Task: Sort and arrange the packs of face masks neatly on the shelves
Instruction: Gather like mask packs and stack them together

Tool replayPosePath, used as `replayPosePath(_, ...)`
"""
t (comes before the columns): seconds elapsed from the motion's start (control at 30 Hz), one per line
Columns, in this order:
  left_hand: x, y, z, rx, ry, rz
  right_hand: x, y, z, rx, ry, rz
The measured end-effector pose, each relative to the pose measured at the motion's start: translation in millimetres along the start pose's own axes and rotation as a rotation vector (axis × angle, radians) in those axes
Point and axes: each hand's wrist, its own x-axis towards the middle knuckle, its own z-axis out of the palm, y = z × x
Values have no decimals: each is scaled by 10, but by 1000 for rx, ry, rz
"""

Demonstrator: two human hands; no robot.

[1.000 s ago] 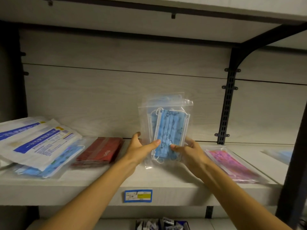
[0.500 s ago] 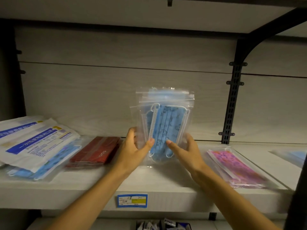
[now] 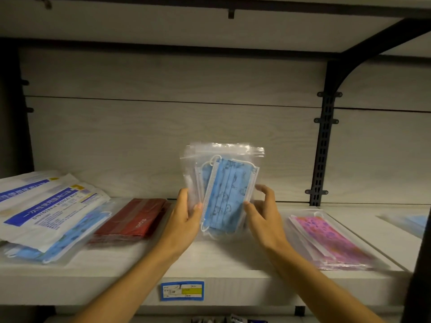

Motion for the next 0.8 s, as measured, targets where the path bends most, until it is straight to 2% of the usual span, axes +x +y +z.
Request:
replayPosePath(0.3,-42,91,37,-130,-38,-18,-49,-78,12,-63,-7,-22)
replayPosePath(0.47,-45,91,54,-114,-48,26,-56,-29,58,-206,-5,-134)
replayPosePath(0.57,-50,108,45,-74,-59,59,-68,-81,83,-162,42,-186)
replayPosePath(0.67,-61,150,57,-57,-61,54,-61,-88,75,-97,99,-150)
replayPosePath(0.8,-42,128,67,-105,9,28,-44,-34,88,-133,57,-106)
